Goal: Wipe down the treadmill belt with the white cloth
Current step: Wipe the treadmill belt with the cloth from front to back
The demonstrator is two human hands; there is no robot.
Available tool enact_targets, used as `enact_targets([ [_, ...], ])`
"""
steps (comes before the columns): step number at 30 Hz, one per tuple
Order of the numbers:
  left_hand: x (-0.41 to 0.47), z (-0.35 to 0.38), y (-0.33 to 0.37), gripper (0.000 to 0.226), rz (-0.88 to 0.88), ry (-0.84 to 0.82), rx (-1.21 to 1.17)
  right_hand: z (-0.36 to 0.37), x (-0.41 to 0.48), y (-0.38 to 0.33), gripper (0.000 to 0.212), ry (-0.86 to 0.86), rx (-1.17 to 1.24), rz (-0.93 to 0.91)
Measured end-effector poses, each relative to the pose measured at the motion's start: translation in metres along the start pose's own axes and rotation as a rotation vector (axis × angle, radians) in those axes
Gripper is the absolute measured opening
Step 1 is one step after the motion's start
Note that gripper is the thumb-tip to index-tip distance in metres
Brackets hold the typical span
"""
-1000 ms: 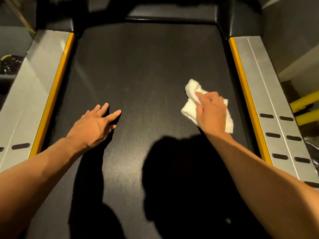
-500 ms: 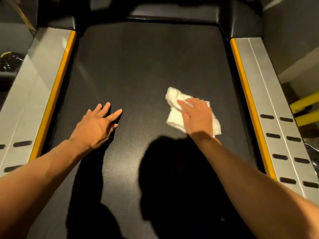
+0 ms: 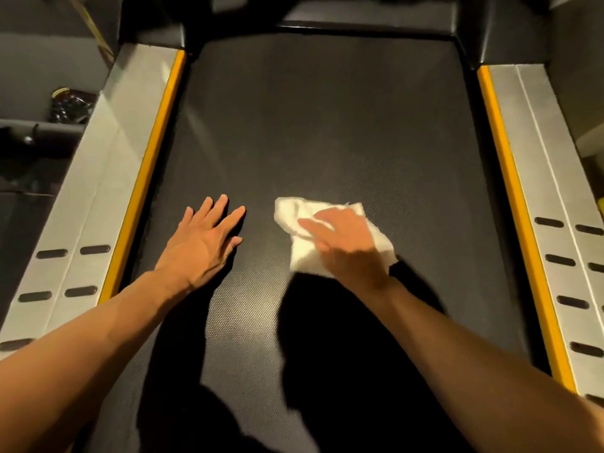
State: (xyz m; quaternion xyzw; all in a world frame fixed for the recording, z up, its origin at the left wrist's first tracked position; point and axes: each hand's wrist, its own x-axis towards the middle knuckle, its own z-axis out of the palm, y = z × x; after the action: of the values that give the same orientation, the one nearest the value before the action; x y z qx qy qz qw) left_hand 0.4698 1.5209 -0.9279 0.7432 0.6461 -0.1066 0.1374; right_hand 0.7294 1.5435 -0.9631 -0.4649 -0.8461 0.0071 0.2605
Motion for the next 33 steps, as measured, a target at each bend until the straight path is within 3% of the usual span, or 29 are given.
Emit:
enact_targets([
  [3, -0.01, 0.001, -0.007, 0.059, -0.025, 0.002, 0.007, -0.004, 0.005, -0.007, 0.028, 0.101, 0.069, -0.019],
  [7, -0.02, -0.001, -0.02, 0.061, -0.056, -0.029, 0.008, -0.001, 0.035, 0.025, 0.033, 0.012, 0.046, 0.343],
  [9, -0.023, -0.004, -0.026, 0.062, -0.079, -0.061, -0.017, 0.004, 0.03, 0.011, 0.034, -0.062, 0.01, 0.282],
  [11, -0.023, -0.008, -0.027, 0.063, -0.081, -0.084, -0.035, 0.008, 0.01, -0.016, 0.035, -0.091, 0.03, 0.096],
  [14, -0.024, -0.013, -0.025, 0.065, -0.089, -0.103, -0.078, -0.003, -0.012, -0.048, 0.033, -0.084, 0.178, -0.04],
  [16, -0.027, -0.015, -0.028, 0.066, -0.087, -0.1, -0.067, -0.007, 0.003, -0.044, 0.028, -0.099, 0.273, 0.07],
  [21, -0.043, -0.014, -0.049, 0.069, -0.108, -0.132, -0.055, -0.005, 0.041, 0.002, 0.032, -0.146, 0.074, 0.365],
  [24, -0.045, -0.013, -0.052, 0.074, -0.133, -0.183, -0.088, -0.002, 0.025, -0.014, 0.037, -0.247, 0.005, 0.233],
  [28, -0.042, -0.014, -0.041, 0.09, -0.15, -0.228, -0.06, -0.008, 0.007, -0.058, 0.04, -0.317, 0.276, -0.035],
  [33, -0.041, -0.016, -0.041, 0.094, -0.146, -0.242, -0.042, -0.001, 0.063, -0.034, 0.02, -0.195, 0.162, 0.275],
])
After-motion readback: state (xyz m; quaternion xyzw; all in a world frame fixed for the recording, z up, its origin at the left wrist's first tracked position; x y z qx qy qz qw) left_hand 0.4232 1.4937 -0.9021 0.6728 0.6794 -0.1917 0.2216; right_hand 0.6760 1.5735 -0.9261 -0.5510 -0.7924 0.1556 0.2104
